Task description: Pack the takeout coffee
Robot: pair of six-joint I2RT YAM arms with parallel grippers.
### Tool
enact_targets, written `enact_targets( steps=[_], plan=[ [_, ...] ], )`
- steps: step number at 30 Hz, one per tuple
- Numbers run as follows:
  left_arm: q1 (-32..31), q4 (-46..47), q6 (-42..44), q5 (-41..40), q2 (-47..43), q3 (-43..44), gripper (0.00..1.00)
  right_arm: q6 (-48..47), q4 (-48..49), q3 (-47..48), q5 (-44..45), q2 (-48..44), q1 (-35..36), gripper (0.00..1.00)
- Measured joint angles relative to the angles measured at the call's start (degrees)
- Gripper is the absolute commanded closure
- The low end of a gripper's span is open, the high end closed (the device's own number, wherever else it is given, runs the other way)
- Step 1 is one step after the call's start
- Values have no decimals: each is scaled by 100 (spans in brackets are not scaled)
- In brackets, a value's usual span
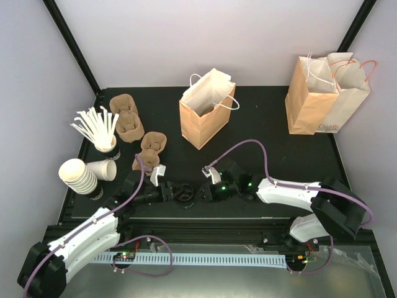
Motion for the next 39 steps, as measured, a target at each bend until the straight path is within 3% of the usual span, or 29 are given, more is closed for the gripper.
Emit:
enact_targets(
  steps=[4, 12, 26, 33, 39],
  plan=[
    [-7, 9, -348, -243, -348, -153, 52, -302, -350, 297, 0, 144, -98, 78],
    [-7, -63, -693, -452, -503, -219, 40, -776, -791, 710, 17, 385, -389, 76],
    [-48, -153, -737, -334, -463, -219, 37, -1311, -1298, 1228, 396, 654, -461, 69],
    [-125, -146, -739, -136, -422, -219, 38, -1563, -1650, 1451, 835, 603, -461, 60],
    [-131, -149, -737, -81, -415, -219, 38, -1864, -2090, 1488, 1344, 291, -461, 43]
  ],
)
